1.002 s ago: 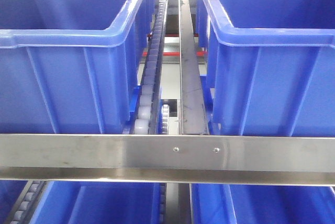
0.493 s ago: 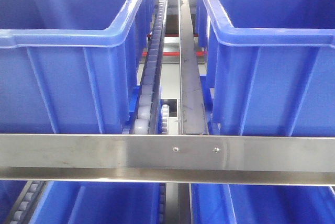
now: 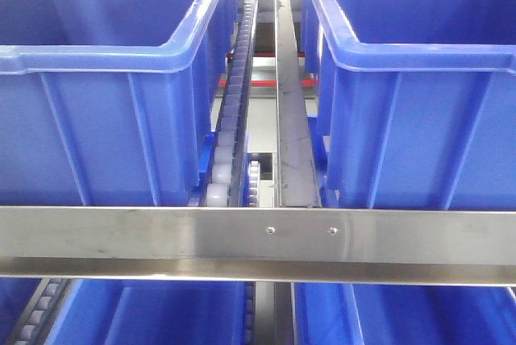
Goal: Pick and sort blue part to right shelf
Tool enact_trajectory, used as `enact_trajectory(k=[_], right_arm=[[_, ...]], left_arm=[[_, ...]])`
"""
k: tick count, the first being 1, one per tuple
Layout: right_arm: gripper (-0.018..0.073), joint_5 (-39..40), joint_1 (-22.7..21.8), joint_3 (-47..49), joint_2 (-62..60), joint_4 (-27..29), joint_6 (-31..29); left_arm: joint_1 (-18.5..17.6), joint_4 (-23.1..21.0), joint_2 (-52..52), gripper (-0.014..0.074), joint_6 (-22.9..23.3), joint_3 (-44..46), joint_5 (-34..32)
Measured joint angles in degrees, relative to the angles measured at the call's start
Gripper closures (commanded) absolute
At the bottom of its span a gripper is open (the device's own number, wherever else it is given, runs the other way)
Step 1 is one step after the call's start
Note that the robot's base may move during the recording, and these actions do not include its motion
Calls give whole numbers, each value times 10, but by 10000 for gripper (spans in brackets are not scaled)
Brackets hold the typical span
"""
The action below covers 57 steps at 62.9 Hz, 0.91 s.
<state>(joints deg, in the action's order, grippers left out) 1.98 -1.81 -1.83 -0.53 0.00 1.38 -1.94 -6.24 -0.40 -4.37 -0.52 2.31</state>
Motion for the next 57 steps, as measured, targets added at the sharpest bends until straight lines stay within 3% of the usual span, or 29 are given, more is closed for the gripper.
enact_trajectory(k=[33,57], right_arm=[[504,0,0,0,0,0,0],[504,0,0,0,0,0,0]], left_arm=[[0,18,0,471,0,0,0],[-25,17,0,472,0,0,0]])
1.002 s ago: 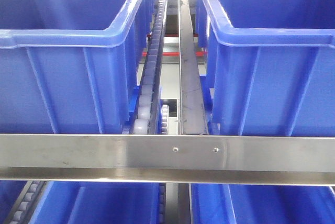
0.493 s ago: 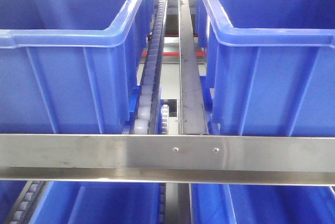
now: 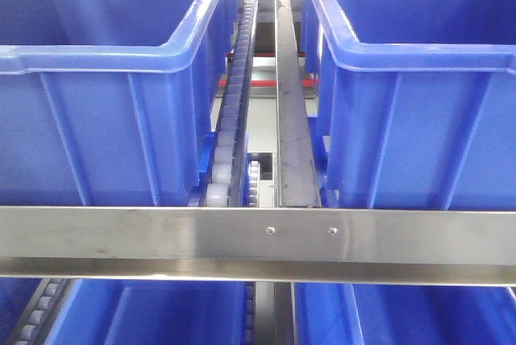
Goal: Pick and sort blue part to right shelf
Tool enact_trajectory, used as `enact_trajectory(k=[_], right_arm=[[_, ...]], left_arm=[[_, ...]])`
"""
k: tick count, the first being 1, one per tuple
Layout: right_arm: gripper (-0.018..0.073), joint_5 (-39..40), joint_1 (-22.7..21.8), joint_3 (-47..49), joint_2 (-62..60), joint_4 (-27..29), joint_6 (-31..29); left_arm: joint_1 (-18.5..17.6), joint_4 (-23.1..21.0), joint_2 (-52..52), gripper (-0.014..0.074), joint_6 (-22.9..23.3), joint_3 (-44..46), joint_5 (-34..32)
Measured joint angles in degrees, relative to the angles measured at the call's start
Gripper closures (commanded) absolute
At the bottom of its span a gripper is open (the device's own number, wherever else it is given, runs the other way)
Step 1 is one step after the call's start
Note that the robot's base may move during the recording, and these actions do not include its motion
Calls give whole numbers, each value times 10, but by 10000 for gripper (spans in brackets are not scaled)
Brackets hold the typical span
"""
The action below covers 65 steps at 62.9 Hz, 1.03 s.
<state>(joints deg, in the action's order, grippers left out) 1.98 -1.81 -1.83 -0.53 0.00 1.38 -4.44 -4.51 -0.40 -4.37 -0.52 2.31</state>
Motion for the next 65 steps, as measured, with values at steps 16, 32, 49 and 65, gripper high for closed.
enact_trajectory(k=[16,32,49,65], right_arm=[[504,0,0,0,0,0,0],[504,0,0,0,0,0,0],[504,0,0,0,0,0,0],[504,0,0,0,0,0,0]], left_arm=[[0,0,0,472,0,0,0],[-1,0,0,472,1,0,0],[-1,0,0,472,2,0,0],[-1,0,0,472,2,0,0]])
